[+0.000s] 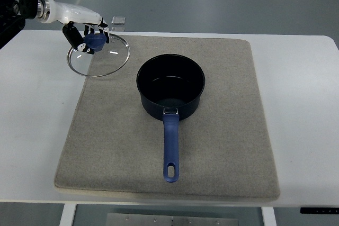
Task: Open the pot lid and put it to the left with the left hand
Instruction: 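Lower the lid onto the mat beside the pot, nearer the left arm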
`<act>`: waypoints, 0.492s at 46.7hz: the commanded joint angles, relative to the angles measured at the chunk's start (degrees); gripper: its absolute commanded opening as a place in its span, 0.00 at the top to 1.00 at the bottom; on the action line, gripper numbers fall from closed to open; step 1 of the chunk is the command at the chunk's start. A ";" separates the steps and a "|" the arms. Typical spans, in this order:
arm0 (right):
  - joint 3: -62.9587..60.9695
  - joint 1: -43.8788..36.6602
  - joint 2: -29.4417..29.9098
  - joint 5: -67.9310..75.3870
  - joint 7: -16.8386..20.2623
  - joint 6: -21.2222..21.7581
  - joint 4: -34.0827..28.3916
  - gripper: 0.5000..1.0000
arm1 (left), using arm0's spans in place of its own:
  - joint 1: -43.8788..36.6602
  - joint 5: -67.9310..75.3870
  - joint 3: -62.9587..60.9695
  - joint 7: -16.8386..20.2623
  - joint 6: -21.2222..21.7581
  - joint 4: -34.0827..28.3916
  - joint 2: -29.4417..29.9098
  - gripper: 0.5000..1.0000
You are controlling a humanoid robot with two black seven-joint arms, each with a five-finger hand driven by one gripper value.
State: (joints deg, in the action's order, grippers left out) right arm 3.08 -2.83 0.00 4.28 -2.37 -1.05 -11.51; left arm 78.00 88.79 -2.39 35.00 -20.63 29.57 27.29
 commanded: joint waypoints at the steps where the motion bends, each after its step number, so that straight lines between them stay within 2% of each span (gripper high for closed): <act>1: 0.00 0.02 0.00 0.03 0.00 0.00 0.00 0.17 | -1.18 0.24 -0.07 0.00 -0.03 0.22 -0.92 1.00; 23: 0.00 -0.07 0.00 0.03 0.00 0.00 0.00 0.17 | -2.85 0.24 -0.07 0.00 -0.11 0.22 -3.91 1.00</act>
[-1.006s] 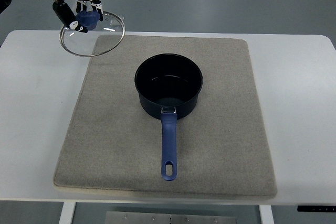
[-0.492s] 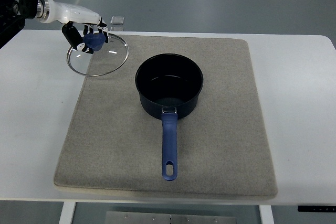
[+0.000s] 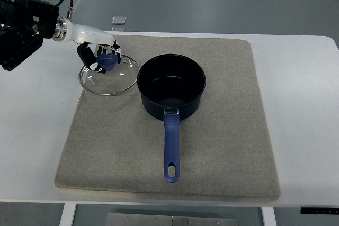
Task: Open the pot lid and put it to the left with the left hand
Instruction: 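Lower the lid onto the mat beside the pot, nearer the left arm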
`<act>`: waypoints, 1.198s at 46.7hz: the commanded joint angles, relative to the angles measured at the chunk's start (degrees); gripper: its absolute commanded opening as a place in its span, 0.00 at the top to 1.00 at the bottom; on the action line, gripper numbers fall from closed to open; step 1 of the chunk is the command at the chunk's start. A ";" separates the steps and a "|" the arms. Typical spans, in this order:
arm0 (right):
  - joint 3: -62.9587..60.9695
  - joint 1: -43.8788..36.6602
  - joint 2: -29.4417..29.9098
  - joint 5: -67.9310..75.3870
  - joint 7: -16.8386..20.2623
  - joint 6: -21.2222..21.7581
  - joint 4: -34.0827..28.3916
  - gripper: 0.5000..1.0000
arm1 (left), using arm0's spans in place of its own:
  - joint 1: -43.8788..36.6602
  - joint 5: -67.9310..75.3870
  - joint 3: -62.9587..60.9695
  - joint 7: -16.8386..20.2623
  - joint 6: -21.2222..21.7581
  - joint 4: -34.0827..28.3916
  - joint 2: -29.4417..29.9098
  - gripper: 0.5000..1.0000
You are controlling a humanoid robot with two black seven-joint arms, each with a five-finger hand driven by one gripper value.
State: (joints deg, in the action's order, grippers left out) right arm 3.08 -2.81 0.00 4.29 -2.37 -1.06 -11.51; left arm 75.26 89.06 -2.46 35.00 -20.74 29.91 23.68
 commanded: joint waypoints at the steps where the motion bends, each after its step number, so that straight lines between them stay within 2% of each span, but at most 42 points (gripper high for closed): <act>1: 0.00 0.00 0.00 -0.07 0.00 0.00 0.00 0.17 | -0.20 -0.02 0.00 0.00 0.00 -0.20 -0.65 1.00; 54: 0.00 -0.09 0.00 0.02 0.00 0.00 0.00 0.17 | -1.34 0.07 -0.09 0.00 0.09 -1.25 -2.15 1.00; 56: 0.00 -0.09 0.00 -0.07 0.00 0.00 0.00 0.17 | -1.43 0.07 -0.09 0.00 0.00 -1.08 -2.15 0.97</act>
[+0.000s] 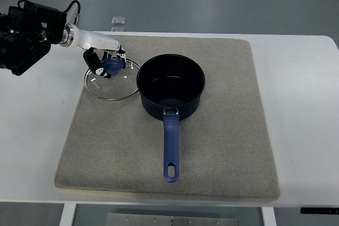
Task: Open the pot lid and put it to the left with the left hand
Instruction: 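Lower the lid onto the mat beside the pot, nearer the left arm, then open the left hand and release the lid knob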
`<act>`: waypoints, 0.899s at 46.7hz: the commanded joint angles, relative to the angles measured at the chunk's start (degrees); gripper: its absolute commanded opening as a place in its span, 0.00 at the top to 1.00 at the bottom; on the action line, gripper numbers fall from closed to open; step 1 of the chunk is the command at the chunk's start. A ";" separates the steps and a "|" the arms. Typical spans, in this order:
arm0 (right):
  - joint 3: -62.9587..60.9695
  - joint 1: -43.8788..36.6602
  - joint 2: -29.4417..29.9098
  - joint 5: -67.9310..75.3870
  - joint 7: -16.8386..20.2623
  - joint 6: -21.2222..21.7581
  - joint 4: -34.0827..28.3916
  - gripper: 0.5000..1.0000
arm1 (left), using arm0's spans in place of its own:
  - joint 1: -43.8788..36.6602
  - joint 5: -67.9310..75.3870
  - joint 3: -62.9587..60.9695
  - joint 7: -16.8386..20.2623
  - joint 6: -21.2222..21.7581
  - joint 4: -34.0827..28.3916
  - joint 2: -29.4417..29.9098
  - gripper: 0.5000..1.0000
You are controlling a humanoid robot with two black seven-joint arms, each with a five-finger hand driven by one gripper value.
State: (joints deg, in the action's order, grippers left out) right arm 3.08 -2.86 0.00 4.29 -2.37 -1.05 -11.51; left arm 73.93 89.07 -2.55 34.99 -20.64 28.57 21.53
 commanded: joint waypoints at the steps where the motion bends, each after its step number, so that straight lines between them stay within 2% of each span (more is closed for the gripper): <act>1: 0.00 -0.04 0.00 0.01 0.00 0.00 0.00 0.17 | -0.10 0.05 0.00 0.01 -0.10 0.26 0.00 0.96; 11: 0.00 0.05 0.00 0.01 0.00 0.00 0.00 0.17 | -0.10 -0.22 0.00 0.01 -0.10 0.35 0.00 0.77; 15: 0.00 0.05 0.00 0.01 0.00 0.00 0.00 0.17 | -0.01 -0.30 0.00 0.01 -0.28 0.35 0.00 0.74; 16: 0.00 0.05 0.00 0.01 0.00 0.00 0.00 0.17 | -0.01 -0.30 0.00 0.01 -0.28 0.35 0.00 0.70; 19: 0.00 0.05 0.00 -0.07 0.00 0.00 0.00 0.17 | -0.01 -0.30 0.00 0.01 -0.45 0.43 0.00 0.69; 22: 0.00 0.05 0.00 0.01 0.00 0.00 0.00 0.17 | -0.10 -0.30 0.00 0.01 -0.54 0.43 0.00 0.63; 30: 0.00 0.05 0.00 0.01 0.00 0.00 0.00 0.17 | -0.01 -0.30 0.00 0.01 -0.72 0.70 0.00 0.61; 31: 0.00 0.05 0.00 0.01 0.00 0.00 0.00 0.17 | -0.01 -0.39 0.09 0.01 -0.54 0.70 0.09 0.48; 32: 0.00 0.05 0.00 0.01 0.00 0.00 0.00 0.17 | 0.07 -0.39 0.26 0.01 -0.63 0.78 0.09 0.27; 33: 0.00 -0.04 0.00 0.01 0.00 0.00 0.00 0.17 | 0.16 -0.57 0.35 0.01 -0.63 0.79 0.09 0.18; 42: 0.00 -0.04 0.00 -0.07 0.00 0.00 0.00 0.17 | 0.16 -1.89 0.18 0.01 -0.72 0.79 0.09 0.07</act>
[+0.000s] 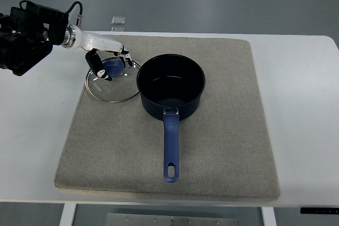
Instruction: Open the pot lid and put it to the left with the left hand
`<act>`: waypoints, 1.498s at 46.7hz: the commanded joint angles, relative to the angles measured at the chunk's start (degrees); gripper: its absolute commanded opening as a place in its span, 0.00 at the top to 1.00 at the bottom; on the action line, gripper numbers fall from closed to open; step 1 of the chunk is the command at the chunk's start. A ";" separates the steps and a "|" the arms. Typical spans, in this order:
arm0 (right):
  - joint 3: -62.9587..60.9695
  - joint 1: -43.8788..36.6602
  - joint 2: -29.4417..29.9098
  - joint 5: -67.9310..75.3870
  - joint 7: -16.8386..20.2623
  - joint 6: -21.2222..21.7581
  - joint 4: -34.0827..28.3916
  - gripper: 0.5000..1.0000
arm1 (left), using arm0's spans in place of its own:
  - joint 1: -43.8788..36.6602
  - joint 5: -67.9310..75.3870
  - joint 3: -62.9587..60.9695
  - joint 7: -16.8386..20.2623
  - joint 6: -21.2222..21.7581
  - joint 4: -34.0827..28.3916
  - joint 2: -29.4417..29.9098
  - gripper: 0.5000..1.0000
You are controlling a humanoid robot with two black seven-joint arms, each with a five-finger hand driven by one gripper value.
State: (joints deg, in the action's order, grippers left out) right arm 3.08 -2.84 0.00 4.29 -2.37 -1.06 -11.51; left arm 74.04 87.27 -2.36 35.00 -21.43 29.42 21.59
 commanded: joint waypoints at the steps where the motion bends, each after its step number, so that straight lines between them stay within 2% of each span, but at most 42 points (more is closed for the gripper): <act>1: 0.00 0.03 0.00 0.02 0.00 0.00 0.00 0.17 | 0.05 -0.08 0.07 0.00 0.07 -0.06 0.03 0.07; 13: 0.00 -0.06 0.00 0.02 0.00 0.00 0.00 0.17 | 0.49 -0.78 0.77 0.00 0.16 -0.06 0.12 0.06; 22: 0.00 0.03 0.00 0.02 0.00 0.00 0.00 0.17 | 3.03 -10.97 0.69 0.00 -0.02 0.02 0.38 0.03; 33: 0.00 -0.06 0.00 -0.07 0.00 0.00 0.00 0.17 | 5.68 -37.94 0.86 0.00 0.07 -0.59 0.73 0.03; 42: 0.00 0.03 0.00 0.02 0.00 0.00 0.00 0.17 | 4.45 -55.61 0.95 0.00 0.78 -1.99 0.12 0.03; 50: 0.00 0.03 0.00 0.02 0.00 0.00 0.00 0.17 | -1.88 -69.68 0.78 0.00 2.18 -6.38 -3.12 0.03; 58: 0.00 0.03 0.00 0.02 0.00 0.00 0.00 0.17 | -5.13 -72.68 1.30 0.00 3.59 -12.89 -8.14 0.03; 70: 0.00 0.03 0.00 0.02 0.00 0.00 0.00 0.17 | -6.89 -73.38 9.56 0.00 7.36 -15.53 -9.99 0.03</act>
State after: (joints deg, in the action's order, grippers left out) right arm 3.08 -2.82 0.00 4.29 -2.37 -1.05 -11.51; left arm 67.32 13.96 5.01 35.00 -15.40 13.98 11.89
